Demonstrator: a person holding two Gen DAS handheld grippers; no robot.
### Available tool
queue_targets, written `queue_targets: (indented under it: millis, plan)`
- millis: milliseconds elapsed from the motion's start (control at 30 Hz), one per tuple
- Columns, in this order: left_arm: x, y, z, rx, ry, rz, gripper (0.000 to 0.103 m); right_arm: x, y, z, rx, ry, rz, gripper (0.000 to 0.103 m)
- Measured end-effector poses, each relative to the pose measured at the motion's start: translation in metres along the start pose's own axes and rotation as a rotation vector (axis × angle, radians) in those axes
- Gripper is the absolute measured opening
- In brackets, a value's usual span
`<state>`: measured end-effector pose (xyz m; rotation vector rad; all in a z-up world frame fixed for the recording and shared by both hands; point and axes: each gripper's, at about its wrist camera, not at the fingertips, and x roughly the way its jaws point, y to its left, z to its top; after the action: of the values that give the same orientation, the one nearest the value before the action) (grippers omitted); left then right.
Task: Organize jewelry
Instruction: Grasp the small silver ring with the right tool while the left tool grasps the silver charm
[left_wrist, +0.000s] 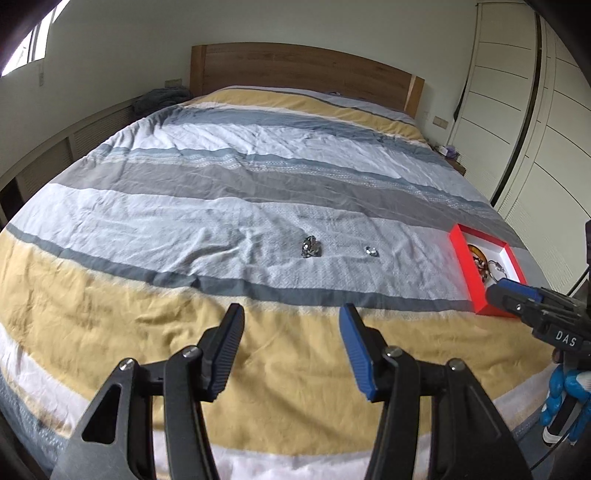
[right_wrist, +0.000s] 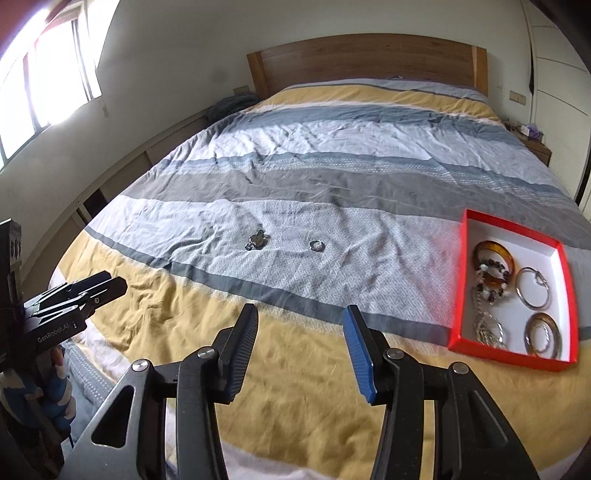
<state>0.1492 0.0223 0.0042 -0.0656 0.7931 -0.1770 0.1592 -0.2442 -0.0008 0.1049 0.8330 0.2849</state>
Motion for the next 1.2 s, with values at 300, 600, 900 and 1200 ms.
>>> queue_targets:
  millis: [300,600,900,1200]
  plan:
    - [0.122,-0.012,0.037,0.046,0.014,-0.048,0.051,0.105,-0.021,0.038,-0.044,0.000,0.083,0.040]
    - [0.191,-0.014,0.043,0.052,0.049,-0.050,0.050,0.175,-0.021,0.046,-0.077,0.033,0.106,0.029]
    - [0.221,-0.020,0.041,0.087,0.102,-0.035,0.043,0.201,-0.028,0.048,-0.037,0.047,0.095,0.026]
    - [0.230,-0.018,0.042,0.076,0.096,-0.039,0.015,0.213,-0.033,0.044,-0.025,0.053,0.098,0.019]
